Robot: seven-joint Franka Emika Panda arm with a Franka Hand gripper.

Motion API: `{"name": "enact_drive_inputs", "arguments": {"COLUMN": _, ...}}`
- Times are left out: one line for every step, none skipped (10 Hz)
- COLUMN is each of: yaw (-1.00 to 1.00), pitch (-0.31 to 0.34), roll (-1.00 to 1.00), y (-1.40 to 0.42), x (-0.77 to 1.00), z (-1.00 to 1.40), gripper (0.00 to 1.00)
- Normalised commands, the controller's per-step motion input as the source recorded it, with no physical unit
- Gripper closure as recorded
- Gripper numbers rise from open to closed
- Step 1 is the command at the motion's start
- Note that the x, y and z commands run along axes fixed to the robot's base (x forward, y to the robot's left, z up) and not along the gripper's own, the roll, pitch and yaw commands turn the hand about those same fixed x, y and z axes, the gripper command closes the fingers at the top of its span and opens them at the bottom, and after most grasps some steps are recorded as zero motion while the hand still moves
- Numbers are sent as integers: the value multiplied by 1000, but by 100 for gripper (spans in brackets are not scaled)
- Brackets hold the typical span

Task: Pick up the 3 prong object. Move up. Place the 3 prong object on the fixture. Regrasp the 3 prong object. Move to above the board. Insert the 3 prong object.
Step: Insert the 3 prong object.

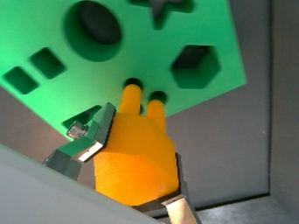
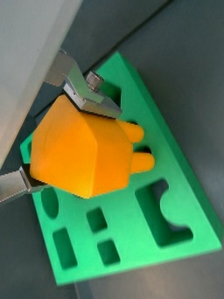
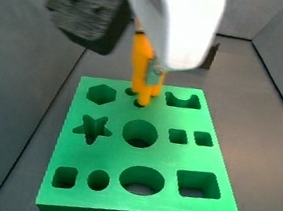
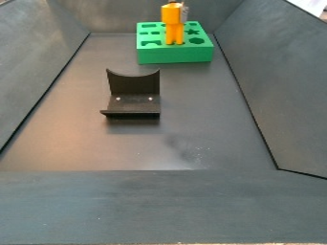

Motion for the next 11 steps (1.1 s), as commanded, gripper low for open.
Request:
{"name": "enact_drive_inputs", "arguments": {"yaw": -17, "pitch": 0, "roll": 0, "y": 40, "x": -246, "z": -169, "gripper": 100}}
{"name": "enact_drive_inputs", "arguments": {"yaw": 0, "pitch": 0, "roll": 0, "y": 0, "x": -123, "z": -200, "gripper": 100}}
{"name": "enact_drive_inputs", "arguments": {"yaw": 214, "pitch": 41, "roll": 0, "y": -86, "x": 0, "z": -174, "gripper": 100}}
{"name": "enact_drive_inputs", "arguments": {"yaw": 517, "pitch": 19, "roll": -17, "y": -97, "x": 0, "z": -149, "gripper": 100}}
{"name": "enact_drive_inputs", "arguments": {"yaw": 743, "pitch": 20, "roll": -30, "y": -103, "x": 0, "z": -160, "gripper": 100}}
{"name": "enact_drive_inputs", "arguments": {"yaw": 771, "pitch": 76, "roll": -47, "y": -217, "x": 0, "z": -151, "gripper": 100}}
{"name": "enact_drive_inputs", "arguments": {"yaw": 729, "pitch": 157, "roll": -49, "y": -271, "x": 69, "z": -157, "gripper": 100}}
{"name": "enact_drive_inputs", "arguments": {"yaw": 600, "pitch": 266, "roll": -89, "y": -254, "x": 266, "z": -274, "gripper": 100}}
{"name": "enact_drive_inputs", "arguments": {"yaw": 151, "pitch": 316, "roll": 0, "y": -86, "x": 500, "z": -331, "gripper": 100}}
{"name": "enact_drive_inputs", "arguments": {"yaw": -46, "pitch": 206, "roll": 51, "y": 0, "x": 317, "z": -220, "gripper": 100}}
{"name": "enact_drive_inputs", "arguments": {"yaw": -240, "pitch": 273, "roll": 103, "y": 46, "x": 411, "z": -177, "gripper": 100}}
